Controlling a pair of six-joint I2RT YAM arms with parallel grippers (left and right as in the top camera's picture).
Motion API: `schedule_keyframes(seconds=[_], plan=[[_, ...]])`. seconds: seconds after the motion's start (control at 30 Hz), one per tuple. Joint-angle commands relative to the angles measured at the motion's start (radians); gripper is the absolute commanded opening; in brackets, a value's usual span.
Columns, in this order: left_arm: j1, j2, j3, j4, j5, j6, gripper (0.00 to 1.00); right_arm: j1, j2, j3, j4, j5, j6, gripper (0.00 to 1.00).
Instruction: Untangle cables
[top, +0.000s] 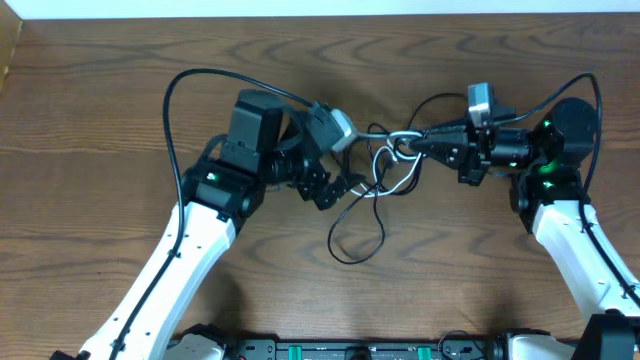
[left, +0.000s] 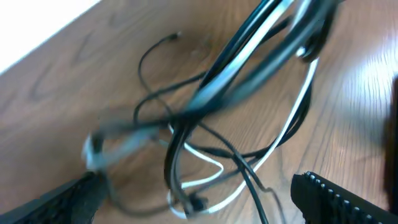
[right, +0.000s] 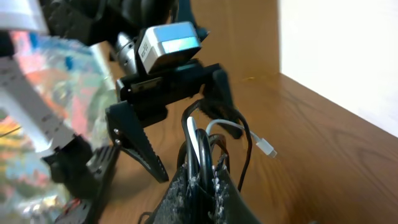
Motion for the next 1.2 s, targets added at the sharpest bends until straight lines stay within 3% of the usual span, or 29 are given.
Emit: schedule_keyframes(seconds=[0.0, 0.4, 1.03, 1.07, 1.17], plan=[[-0.017, -0.038, 0.006, 0.008, 0.012, 0.167, 0.99, 0.009, -0.012, 0.01, 0.003, -0.085, -0.058, 0.01], [-0.017, -0.131, 0.006, 0.015, -0.101, 0.244, 0.98, 0.01, -0.012, 0.01, -0.002, -0.085, -0.057, 0.01], [-0.064, -0.1, 0.006, 0.018, -0.062, 0.262, 1.0, 0.106, -0.012, 0.01, -0.034, -0.085, -0.058, 0.01], [-0.064, -0.097, 0.006, 0.018, -0.062, 0.262, 0.97, 0.107, -0.012, 0.01, -0.034, -0.085, -0.058, 0.01], [-0.064, -0.086, 0.006, 0.011, -0.061, 0.262, 0.75, 0.108, -0.012, 0.01, -0.034, -0.085, -0.057, 0.01]])
